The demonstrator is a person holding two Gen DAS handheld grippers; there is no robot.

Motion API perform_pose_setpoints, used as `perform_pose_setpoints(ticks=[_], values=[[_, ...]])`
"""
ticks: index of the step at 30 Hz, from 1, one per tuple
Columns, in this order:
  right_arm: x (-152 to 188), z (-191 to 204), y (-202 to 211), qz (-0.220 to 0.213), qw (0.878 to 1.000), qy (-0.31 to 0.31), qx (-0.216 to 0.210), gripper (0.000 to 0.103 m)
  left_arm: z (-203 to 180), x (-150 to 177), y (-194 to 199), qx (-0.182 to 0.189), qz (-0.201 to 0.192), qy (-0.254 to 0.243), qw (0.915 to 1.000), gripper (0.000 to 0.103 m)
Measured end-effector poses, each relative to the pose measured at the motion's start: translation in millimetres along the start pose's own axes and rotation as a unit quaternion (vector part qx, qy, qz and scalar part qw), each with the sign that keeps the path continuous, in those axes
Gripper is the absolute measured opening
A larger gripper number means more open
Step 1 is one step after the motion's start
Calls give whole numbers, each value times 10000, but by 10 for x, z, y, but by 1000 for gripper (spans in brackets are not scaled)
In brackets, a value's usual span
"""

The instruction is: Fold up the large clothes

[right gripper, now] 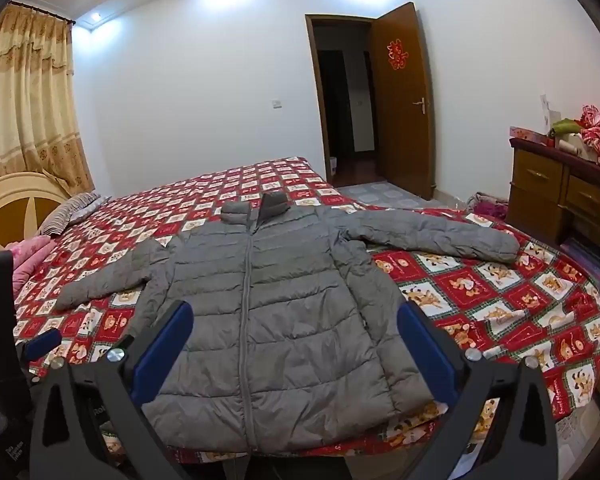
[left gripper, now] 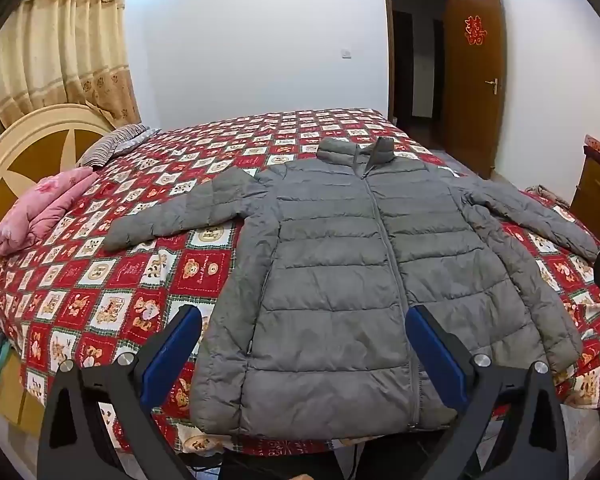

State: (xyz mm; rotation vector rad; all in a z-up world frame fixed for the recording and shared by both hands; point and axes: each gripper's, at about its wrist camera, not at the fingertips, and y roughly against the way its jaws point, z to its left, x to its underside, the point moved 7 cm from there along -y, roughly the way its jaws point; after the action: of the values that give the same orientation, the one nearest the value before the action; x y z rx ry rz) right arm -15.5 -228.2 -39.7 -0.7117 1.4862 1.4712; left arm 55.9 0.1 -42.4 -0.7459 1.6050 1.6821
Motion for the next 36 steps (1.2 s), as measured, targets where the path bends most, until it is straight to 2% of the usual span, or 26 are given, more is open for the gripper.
perform_pose_setpoints(ticks=[3,6,7,10,36], values=[[-19,5,-15,-32,10000,-22,34,103,-14,2,-3,-78,-17,-39,10000,102],[-48,35,-36,-39,10000,-5,15,103,-6,10,14,25,-56,14,10000,102],[-34,2,25,-180,9998,-91,-34,103,-11,31,52,48,-113,0,9999,102],[-27,0,45,-155,9999,-60,-27,103,38,5,75,101,-105,115,9998,102],[-6,-29,44,-88,9999,-74,4,103,34,5,71,55,-77,118,9999,102]])
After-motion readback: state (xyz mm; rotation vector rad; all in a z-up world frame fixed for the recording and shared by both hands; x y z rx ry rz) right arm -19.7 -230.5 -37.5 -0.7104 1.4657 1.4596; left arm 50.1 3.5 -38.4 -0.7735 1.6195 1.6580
